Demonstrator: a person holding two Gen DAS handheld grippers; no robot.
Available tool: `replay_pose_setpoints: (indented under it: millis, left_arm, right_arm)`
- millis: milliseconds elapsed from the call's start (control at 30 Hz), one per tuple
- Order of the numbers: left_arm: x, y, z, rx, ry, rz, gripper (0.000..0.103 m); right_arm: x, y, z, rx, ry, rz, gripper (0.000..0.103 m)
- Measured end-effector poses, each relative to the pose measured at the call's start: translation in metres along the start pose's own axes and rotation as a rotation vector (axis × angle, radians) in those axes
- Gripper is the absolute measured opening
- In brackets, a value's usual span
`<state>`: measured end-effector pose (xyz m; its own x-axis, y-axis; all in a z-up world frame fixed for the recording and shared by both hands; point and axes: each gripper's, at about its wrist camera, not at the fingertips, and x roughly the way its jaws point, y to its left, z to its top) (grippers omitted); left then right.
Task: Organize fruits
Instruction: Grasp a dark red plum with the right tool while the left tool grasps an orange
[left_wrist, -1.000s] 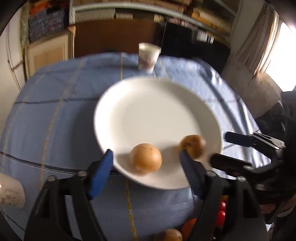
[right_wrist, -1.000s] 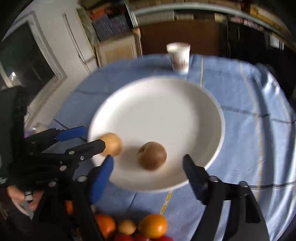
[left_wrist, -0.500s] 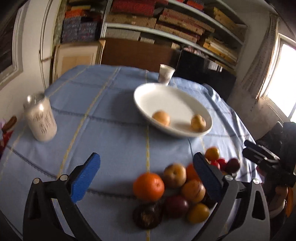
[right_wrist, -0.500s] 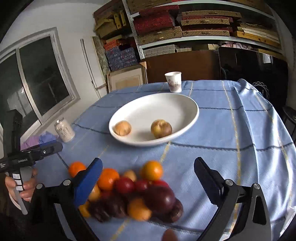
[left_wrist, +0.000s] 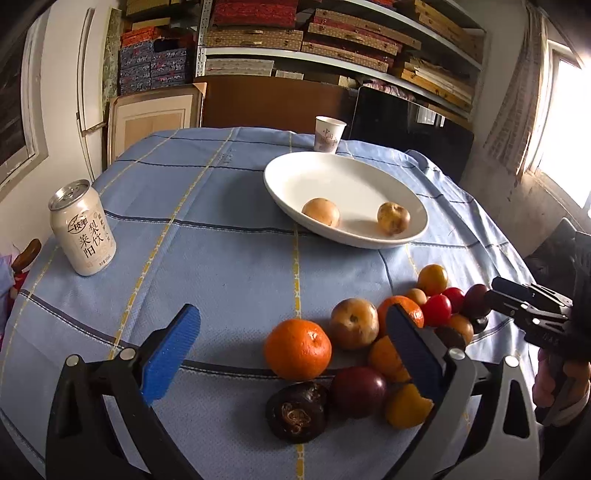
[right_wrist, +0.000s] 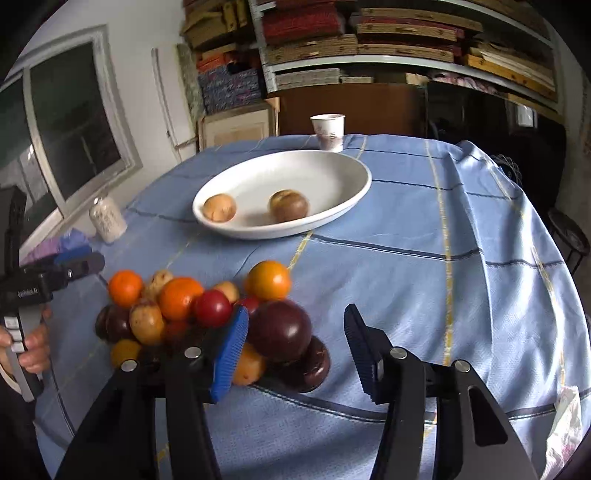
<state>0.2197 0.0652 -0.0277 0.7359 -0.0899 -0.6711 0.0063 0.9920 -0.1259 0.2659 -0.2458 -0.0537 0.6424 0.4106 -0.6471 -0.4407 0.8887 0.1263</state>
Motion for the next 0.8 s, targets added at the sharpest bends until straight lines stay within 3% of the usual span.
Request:
replay_pose_setpoints:
  millis: [133,400,600,667,800]
  left_arm:
    - [0.000,0.004,-0.002,-0.014,0.012,-0.004,0.098]
    - [-0.001,0.012,-0.006,-0.040,0.021,-0.004,0.098]
    - [0.000,0.018,-0.008,-0.050,0.024,0.038,0.098]
    - [0.002,0.024,-0.008,-0.072,0.030,0.053,0.098]
    - [0.010,0.037,-0.008,-0.137,0.072,-0.001,0.098]
  right_arm:
    - [0.006,0.015,-0.004,-0.071,0.013,-0.037,0.055]
    - [0.010,0.016,-0.004,-0.074,0.026,-0.060,0.054]
    - [0.013,0.016,-0.004,-0.083,0.040,-0.050,0.040]
    - [0.012,0.016,-0.004,-0.082,0.035,-0.053,0.039]
    - [0.007,0.007,-0.001,-0.019,0.007,-0.028,0.039]
